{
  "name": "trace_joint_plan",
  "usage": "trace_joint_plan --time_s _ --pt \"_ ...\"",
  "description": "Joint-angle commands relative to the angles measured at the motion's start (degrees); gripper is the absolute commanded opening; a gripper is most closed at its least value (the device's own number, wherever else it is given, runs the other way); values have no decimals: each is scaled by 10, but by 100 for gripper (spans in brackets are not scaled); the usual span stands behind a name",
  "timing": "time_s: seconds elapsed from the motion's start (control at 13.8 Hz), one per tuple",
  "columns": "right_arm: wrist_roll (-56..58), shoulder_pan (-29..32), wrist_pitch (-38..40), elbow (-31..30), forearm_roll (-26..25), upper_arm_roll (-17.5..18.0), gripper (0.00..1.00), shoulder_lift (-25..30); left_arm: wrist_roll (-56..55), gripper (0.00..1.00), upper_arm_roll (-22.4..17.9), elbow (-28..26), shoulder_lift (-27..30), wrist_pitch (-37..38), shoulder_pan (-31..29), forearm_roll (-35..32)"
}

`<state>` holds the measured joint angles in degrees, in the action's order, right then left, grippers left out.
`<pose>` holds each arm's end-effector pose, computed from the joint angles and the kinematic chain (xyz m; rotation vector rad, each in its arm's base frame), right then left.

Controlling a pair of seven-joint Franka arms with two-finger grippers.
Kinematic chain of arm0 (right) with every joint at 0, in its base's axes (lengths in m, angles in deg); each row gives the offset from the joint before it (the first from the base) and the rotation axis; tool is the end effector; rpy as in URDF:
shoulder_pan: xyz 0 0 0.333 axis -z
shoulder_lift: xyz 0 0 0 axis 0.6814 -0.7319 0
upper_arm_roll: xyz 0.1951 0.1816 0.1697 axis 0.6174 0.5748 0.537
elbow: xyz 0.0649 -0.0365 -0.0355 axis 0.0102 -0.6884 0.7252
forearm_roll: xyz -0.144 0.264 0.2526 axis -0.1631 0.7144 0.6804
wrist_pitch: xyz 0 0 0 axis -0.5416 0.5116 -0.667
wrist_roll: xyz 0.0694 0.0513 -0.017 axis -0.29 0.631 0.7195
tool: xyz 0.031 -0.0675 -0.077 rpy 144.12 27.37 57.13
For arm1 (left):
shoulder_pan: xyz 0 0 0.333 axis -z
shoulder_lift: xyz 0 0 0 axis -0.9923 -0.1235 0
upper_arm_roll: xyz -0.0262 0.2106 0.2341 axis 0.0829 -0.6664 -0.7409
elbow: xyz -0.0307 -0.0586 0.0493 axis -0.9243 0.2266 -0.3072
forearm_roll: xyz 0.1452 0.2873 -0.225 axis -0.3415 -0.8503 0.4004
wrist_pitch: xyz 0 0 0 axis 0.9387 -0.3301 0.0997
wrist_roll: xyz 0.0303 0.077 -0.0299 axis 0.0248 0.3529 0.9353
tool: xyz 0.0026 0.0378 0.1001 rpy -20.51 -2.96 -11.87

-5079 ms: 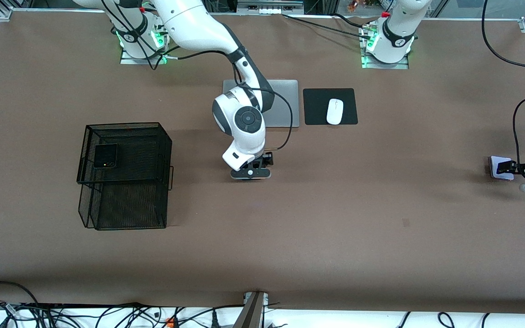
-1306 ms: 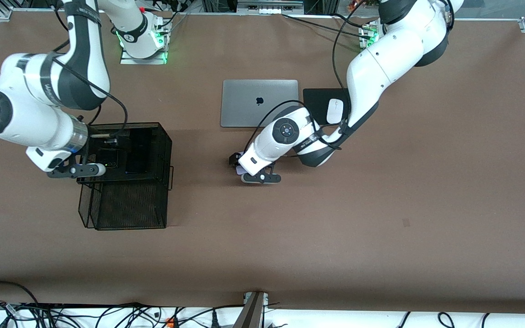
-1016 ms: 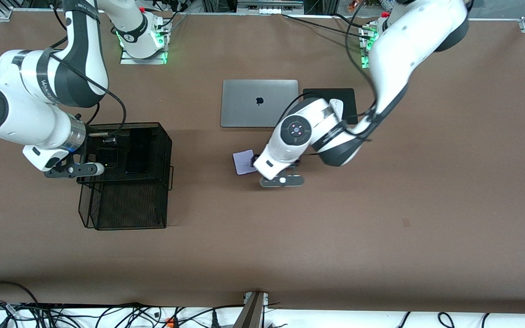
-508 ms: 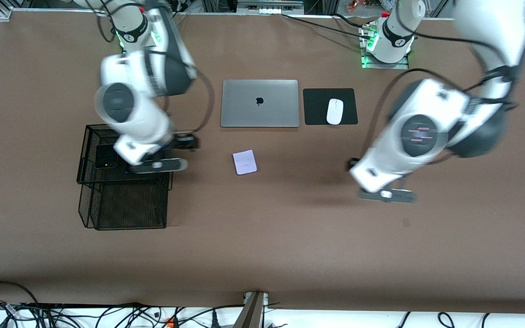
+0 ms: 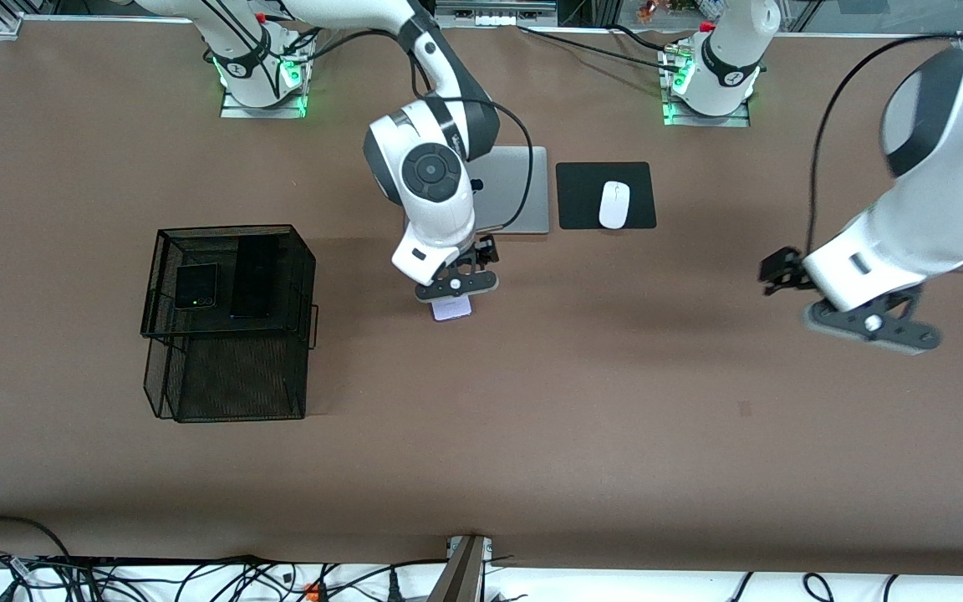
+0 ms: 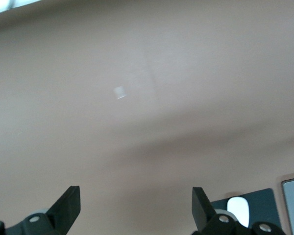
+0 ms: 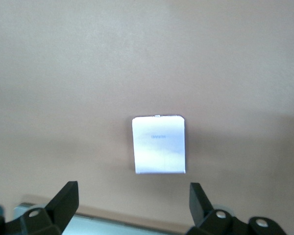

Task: Place phones with both arms
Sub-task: 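Grasp the Huawei with the right gripper while the left gripper returns to rest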

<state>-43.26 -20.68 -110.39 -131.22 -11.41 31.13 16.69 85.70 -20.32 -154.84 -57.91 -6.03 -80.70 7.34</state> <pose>0.5302 0.4804 0.2968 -3.1137 -0.3504 0.0044 0.6327 -0.0801 0.5575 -3.0480 0.3450 0.0534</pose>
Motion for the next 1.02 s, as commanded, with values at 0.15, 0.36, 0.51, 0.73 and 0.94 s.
trace_joint_plan --time_s 0.15,0.36,0.51,0.73,0.94 --pt "30 -15 -109 -65 -5 6 100 -34 -67 100 -58 -263 204 -165 6 17" --pt "30 -16 -133 -66 -5 6 100 -63 -54 100 -64 -233 186 -146 -3 49" --pt "30 -16 -152 -67 -3 19 100 -78 -44 100 -60 -203 177 -101 -1 43" --pt "29 -16 -168 -67 -2 20 100 -91 -42 100 -60 -195 174 -85 -2 42" --pt "29 -15 -168 -67 -1 19 61 -94 -42 100 -62 -194 174 -84 -2 42"
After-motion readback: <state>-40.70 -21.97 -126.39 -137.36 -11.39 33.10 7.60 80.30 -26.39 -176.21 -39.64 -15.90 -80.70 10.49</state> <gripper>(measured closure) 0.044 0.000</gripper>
